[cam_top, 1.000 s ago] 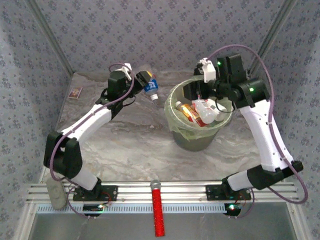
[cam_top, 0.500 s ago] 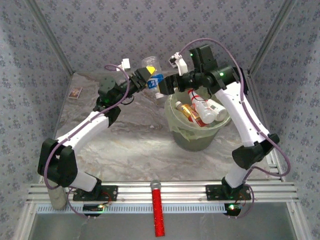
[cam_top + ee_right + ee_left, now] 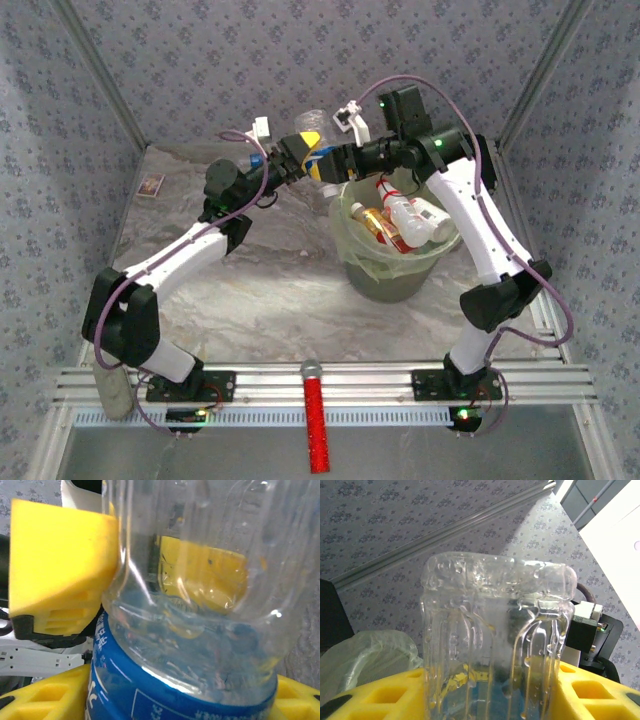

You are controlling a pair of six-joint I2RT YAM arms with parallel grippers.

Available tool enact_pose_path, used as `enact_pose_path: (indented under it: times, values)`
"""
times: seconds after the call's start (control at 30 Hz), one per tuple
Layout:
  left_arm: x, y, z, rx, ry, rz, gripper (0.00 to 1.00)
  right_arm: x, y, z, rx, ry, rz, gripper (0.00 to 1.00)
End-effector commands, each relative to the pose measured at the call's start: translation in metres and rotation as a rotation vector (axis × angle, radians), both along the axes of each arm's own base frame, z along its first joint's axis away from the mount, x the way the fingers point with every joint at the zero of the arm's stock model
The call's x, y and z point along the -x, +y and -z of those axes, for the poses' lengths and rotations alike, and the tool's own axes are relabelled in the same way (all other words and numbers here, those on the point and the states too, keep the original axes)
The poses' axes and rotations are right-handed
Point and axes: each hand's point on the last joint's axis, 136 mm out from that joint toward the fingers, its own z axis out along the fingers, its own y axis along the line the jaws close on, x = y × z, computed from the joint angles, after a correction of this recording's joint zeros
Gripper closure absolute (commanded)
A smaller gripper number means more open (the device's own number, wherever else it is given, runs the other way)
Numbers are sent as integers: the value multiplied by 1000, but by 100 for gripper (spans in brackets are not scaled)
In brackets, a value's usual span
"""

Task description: Put the plastic bottles in the bin

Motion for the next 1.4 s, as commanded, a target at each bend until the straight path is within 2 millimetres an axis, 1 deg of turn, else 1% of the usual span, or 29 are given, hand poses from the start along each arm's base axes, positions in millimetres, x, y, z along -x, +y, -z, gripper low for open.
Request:
enact_pose_path:
  times: [0.0, 0.07, 0.2, 0.27, 0.33, 0.37, 0.43, 0.53, 0.63, 0.77, 0.83, 0.93, 1.03, 1.1, 1.17, 1.37]
  values:
    - [8, -3, -13, 12, -48, 20, 47, 4, 0, -17, -44, -38, -31, 45]
    - [8, -2, -13, -4, -51, 11, 39, 4, -4, -17, -35, -42, -18, 47]
    - [4, 3, -9, -31, -37, -24, 21, 4, -17, -19, -12, -51, 22, 49]
    - [-1, 11, -7, -31, -28, -50, 16, 6, -28, -20, 11, -55, 49, 49]
    - [-5, 22, -3, -33, -15, -80, 14, 7, -44, -20, 49, -60, 108, 49]
    - [-8, 26, 1, -42, -5, -95, 14, 10, -51, -19, 72, -61, 131, 49]
    - [-14, 34, 12, -85, 22, -129, 14, 14, -72, -15, 156, -84, 192, 49]
    - [-22, 44, 39, -227, 78, -199, 15, 22, -101, -8, 270, -97, 272, 51]
    - [-29, 59, 68, -428, 128, -307, 15, 35, -122, 0, 346, -64, 316, 51]
    - [-36, 79, 91, -615, 143, -407, 16, 51, -129, 15, 399, -4, 306, 50]
    - [-41, 88, 102, -725, 157, -440, 16, 55, -137, 28, 475, 29, 319, 50]
    - [-49, 93, 114, -854, 164, -456, 16, 57, -147, 43, 564, 60, 329, 49]
    - [-55, 94, 122, -922, 167, -454, 16, 57, -145, 50, 586, 80, 311, 46]
    - [-59, 94, 126, -938, 168, -451, 16, 54, -143, 52, 591, 81, 311, 44]
    - [-61, 92, 129, -945, 171, -447, 16, 53, -142, 52, 588, 80, 314, 39]
    - [-71, 97, 140, -1005, 181, -455, 16, 51, -143, 37, 565, 31, 337, 25]
